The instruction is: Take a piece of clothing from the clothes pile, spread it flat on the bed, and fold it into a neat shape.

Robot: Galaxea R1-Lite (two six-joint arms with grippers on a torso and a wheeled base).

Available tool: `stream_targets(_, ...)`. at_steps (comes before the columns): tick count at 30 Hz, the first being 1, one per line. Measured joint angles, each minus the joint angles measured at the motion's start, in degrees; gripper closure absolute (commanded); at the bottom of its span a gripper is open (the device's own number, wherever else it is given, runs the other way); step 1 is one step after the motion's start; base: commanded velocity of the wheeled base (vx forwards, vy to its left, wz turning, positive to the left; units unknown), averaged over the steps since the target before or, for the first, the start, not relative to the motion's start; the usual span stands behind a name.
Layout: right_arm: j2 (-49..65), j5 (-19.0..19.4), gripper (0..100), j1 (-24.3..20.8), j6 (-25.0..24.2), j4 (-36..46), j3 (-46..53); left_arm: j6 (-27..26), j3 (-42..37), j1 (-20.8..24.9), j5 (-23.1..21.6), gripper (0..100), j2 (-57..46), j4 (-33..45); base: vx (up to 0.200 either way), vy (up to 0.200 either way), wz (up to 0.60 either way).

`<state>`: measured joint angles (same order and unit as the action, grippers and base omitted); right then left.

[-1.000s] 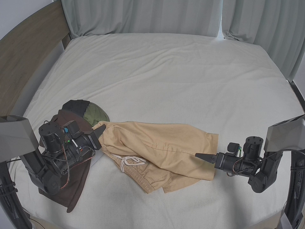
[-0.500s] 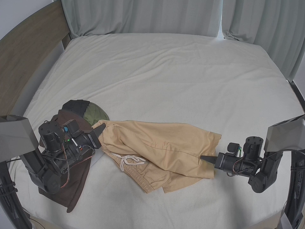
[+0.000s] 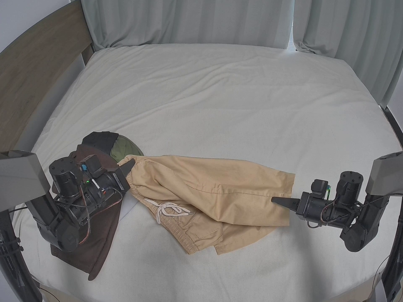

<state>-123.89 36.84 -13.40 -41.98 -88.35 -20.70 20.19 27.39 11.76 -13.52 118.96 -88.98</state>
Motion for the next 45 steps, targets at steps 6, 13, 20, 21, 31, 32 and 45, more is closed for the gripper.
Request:
stream_targets(6, 0.35, 0.13, 0, -0.27, -0.02, 0.05, 0.20, 0.00, 0.05, 0.00, -0.02, 100, 0.06, 0.00, 0.000, 0.000, 0.00)
stream_targets(13, -2.05, 0.07, 0, -0.93, 0.06, -0.01, -2.50, -0.05, -0.02, 0.13, -0.02, 100, 0.04, 0.00, 0.000, 0.000, 0.00)
stream_targets(20, -4.67, -0.26, 0, -2.39, 0.06, -0.04, -5.51, 0.00, 0.02, 0.13, -0.02, 100, -0.13, 0.00, 0.000, 0.000, 0.00)
stream_targets(21, -4.85, -0.28, 0, -2.45, 0.09, -0.04, -5.64, 0.00, 0.02, 0.13, -0.02, 100, -0.13, 0.00, 0.000, 0.000, 0.00)
stream_targets(31, -5.55, -1.67, 100, -2.50, 0.16, -0.15, -6.00, 0.09, 0.48, 0.28, -0.05, 100, -0.07, 0.02, 0.000, 0.000, 0.00)
stream_targets(32, -5.55, -1.73, 100, -2.47, 0.13, -0.15, -5.92, 0.11, 0.52, 0.28, -0.11, 100, -0.05, 0.00, 0.000, 0.000, 0.00)
stream_targets(45, -1.13, -1.84, 100, -3.80, 0.38, -0.04, -3.63, -0.27, 0.80, -2.27, -7.00, 100, -1.21, 0.00, 0.000, 0.000, 0.00)
